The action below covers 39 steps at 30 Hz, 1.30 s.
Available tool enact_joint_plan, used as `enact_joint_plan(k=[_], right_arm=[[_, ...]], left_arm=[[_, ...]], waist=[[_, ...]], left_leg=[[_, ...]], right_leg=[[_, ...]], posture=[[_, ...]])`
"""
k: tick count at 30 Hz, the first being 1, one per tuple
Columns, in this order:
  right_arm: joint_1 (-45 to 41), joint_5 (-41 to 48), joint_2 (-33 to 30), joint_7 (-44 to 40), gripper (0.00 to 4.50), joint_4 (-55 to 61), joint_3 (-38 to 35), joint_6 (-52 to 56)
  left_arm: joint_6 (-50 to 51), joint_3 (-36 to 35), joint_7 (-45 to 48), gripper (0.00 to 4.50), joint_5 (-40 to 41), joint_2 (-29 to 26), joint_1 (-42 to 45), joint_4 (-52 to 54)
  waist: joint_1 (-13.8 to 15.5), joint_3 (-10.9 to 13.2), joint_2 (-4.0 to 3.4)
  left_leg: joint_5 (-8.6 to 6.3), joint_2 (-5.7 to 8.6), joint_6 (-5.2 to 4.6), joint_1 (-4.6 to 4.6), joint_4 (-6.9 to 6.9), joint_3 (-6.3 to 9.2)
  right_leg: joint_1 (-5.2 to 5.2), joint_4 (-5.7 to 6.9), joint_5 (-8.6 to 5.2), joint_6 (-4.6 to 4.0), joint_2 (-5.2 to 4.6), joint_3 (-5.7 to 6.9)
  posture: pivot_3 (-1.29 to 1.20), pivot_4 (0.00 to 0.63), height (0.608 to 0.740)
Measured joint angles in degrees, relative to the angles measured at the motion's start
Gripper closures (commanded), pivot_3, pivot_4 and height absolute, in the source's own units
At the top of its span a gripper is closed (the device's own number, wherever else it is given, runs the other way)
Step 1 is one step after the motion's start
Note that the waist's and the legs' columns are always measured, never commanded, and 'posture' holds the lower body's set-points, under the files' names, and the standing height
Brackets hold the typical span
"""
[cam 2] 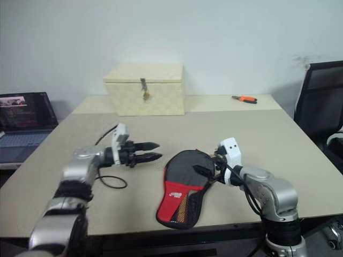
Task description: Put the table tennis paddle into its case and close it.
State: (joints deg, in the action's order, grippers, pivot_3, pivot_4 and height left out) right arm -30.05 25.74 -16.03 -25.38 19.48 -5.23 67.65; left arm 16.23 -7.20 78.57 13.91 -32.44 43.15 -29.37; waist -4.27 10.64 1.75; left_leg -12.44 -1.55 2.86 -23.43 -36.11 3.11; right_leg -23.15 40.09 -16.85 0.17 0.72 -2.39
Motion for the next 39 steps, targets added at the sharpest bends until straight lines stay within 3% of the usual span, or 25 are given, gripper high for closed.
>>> enact_joint_plan(k=[7,9,22,39], right_arm=[[0.35,-3.11,2.32,4.52,0.00,-10.25,0.31,-5.15],[-0.27,-4.07,3.49,5.19,0.37,-14.18,0.83,-7.36],[-7.26,-7.93,2.78,-0.48,4.46,-31.68,5.22,-20.09],[-13.36,-11.34,5.44,-5.83,4.46,-40.71,10.12,-27.09]], left_arm=[[8.55,-0.61,-6.80,1.68,4.27,-1.61,-11.24,16.30],[9.55,-0.62,-8.39,1.65,5.03,-1.81,-11.73,18.33],[11.16,0.42,-12.65,1.65,6.54,-2.41,-13.41,23.23],[11.84,2.50,-14.18,1.65,7.47,-2.72,-13.24,23.27]], waist=[[0.98,0.00,0.00],[1.04,0.00,0.00],[0.50,0.00,0.00],[-0.69,0.00,0.00]], left_leg=[[0.00,0.00,-0.01,0.03,-0.03,-0.07],[0.00,0.01,-0.01,0.02,-0.02,-0.09],[-0.01,-0.02,-0.02,0.18,0.02,-0.34],[-0.02,-0.11,-0.02,0.25,0.10,-0.42]], right_leg=[[0.00,0.02,0.00,0.01,0.05,-0.04],[0.00,0.02,0.00,0.00,0.09,-0.05],[-0.01,0.00,0.08,-0.11,0.20,-0.10],[-0.01,-0.04,0.12,-0.19,0.26,-0.18]], posture=[[0.00,0.150,0.740],[0.00,0.150,0.740],[0.00,0.150,0.740],[0.00,0.150,0.740]])
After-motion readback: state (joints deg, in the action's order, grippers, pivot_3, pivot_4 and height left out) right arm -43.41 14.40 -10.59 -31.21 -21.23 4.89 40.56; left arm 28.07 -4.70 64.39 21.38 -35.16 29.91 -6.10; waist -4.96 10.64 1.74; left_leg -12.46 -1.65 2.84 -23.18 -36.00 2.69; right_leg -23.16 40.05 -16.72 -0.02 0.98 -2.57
